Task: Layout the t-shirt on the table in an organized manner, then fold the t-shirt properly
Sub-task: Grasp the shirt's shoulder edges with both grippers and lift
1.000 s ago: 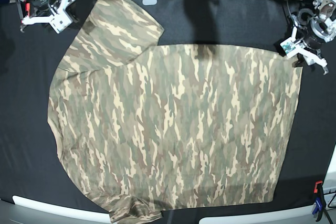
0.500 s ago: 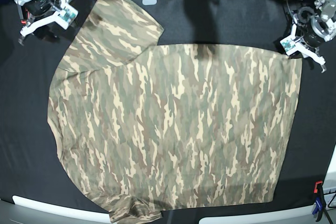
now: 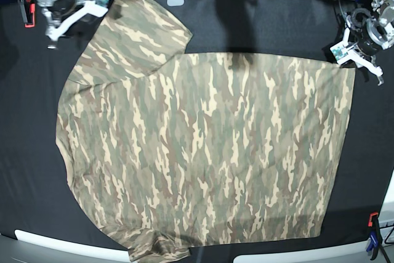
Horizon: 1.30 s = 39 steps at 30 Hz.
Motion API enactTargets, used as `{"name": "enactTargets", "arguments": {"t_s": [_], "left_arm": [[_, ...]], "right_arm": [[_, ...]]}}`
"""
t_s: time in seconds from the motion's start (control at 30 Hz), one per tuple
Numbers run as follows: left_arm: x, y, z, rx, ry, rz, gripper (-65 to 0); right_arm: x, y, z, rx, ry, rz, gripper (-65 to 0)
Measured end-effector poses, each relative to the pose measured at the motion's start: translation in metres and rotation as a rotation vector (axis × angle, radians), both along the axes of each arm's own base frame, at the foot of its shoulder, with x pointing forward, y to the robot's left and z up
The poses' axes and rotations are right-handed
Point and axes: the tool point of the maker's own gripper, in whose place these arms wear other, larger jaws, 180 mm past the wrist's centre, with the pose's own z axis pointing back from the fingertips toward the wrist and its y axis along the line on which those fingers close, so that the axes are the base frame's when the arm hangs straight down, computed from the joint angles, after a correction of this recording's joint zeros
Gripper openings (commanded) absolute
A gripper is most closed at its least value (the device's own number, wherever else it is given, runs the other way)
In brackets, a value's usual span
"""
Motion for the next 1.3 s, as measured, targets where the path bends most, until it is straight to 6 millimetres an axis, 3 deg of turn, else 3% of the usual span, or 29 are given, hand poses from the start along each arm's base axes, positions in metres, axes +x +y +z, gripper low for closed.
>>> {"name": "enactTargets", "arguments": {"t_s": [0.53,0.8,0.97,1.3], "left_arm": [[0.000,0.000,0.000,-0.001,0.001,0.002,-65.0],[-0.001,0.004,-0.002,0.018,0.012,0.016,-65.0],[-0.001,0.004,-0.002,0.018,0.011,0.016,-65.0],[-0.002,0.005,-0.002,0.022,0.013,0.019,-65.0]], "right_arm": [[0.018,0.020,-0.036,-0.054,0.057,0.121,-33.8],[0.035,0.030,-0.031,-0.039,0.020,0.129,-34.1],[0.040,0.031,-0.029,-0.037,0.007,0.124,-44.6],[0.046,0.031,-0.031,-0.060,0.047,0.141,-44.6]]}}
